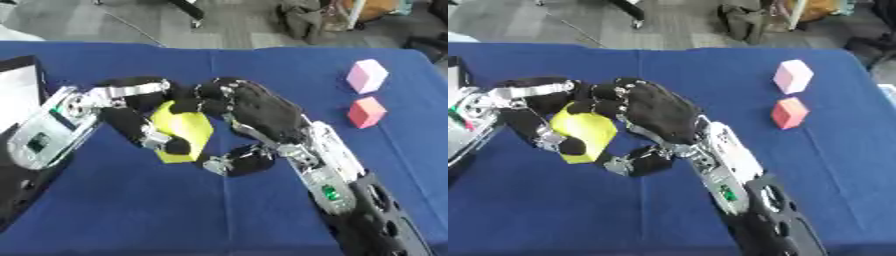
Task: Pick up the objects with one hand, pass them to the other hand, and then place them into the box on the other side of the table.
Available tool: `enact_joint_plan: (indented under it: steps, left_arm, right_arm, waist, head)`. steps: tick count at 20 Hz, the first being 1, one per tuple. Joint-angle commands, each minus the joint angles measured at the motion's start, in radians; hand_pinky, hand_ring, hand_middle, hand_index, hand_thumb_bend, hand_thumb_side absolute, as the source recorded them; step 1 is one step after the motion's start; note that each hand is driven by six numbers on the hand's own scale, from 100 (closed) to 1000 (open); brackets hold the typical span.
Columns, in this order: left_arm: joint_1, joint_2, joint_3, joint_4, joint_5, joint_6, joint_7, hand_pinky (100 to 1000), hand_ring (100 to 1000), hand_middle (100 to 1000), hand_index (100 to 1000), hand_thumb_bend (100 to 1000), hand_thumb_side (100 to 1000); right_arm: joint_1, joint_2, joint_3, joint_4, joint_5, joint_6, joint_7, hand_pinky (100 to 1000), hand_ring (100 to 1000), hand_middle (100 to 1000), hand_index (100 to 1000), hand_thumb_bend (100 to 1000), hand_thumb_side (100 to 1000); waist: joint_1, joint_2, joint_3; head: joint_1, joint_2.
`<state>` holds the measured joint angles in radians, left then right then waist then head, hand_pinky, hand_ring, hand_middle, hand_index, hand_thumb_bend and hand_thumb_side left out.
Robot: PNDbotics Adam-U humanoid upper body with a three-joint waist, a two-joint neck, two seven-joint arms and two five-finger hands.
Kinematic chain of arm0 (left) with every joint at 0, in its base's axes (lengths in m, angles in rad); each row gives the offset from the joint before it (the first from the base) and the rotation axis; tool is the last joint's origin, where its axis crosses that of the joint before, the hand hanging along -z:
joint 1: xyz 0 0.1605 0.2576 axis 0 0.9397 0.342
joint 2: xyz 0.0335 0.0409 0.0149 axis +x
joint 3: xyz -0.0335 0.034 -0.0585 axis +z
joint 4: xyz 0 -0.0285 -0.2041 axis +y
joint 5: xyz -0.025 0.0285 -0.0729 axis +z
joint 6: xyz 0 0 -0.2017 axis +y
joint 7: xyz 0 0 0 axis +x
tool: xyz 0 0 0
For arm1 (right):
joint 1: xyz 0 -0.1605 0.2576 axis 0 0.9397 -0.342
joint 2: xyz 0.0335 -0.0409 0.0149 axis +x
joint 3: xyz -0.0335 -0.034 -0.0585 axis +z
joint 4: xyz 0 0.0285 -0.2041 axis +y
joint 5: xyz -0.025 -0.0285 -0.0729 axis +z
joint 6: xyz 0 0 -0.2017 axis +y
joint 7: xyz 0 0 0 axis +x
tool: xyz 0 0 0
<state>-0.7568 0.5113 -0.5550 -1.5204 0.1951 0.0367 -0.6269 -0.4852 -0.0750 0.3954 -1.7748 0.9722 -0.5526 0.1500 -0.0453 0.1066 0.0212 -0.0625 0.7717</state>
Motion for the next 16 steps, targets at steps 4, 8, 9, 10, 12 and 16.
enact_joint_plan:
  steps: [4,8,9,10,12,16]
  left_arm:
    - [-0.018,0.028,0.022,-0.014,0.017,0.005,0.004,720,540,159,394,334,272]
    - [-0.016,0.029,0.027,-0.011,0.035,0.017,0.012,718,534,152,386,293,270]
    - [-0.016,0.030,0.028,-0.009,0.038,0.020,0.015,717,532,151,384,278,272]
    - [-0.016,0.033,0.030,-0.007,0.040,0.023,0.018,716,530,150,383,267,273]
    - [-0.016,0.040,0.032,-0.002,0.042,0.029,0.021,715,530,151,385,258,278]
    - [-0.019,0.047,0.027,0.010,0.045,0.039,0.014,715,534,153,388,254,279]
  right_arm:
    - [-0.017,-0.010,-0.012,-0.020,0.002,0.010,-0.007,679,605,329,438,100,238]
    - [-0.015,-0.011,-0.013,-0.024,-0.001,0.010,-0.007,684,612,369,503,100,257]
    - [-0.015,-0.012,-0.013,-0.027,-0.001,0.010,-0.007,685,616,381,517,129,259]
    - [-0.014,-0.012,-0.015,-0.031,0.000,0.010,-0.006,687,620,398,533,154,267]
    - [-0.013,-0.014,-0.017,-0.040,0.001,0.009,-0.007,695,646,469,602,275,339]
    - [-0.012,-0.016,-0.016,-0.052,0.018,-0.001,-0.003,755,771,725,829,517,478]
  waist:
    - [0.004,-0.010,0.000]
    - [0.004,-0.011,0.000]
    - [0.004,-0.011,0.000]
    - [0.004,-0.011,-0.001]
    - [0.004,-0.011,-0.001]
    - [0.005,-0.010,-0.001]
  head:
    - [0.004,-0.002]
    - [0.005,-0.002]
    - [0.006,-0.002]
    - [0.007,-0.002]
    - [0.008,-0.002]
    - [0.010,-0.002]
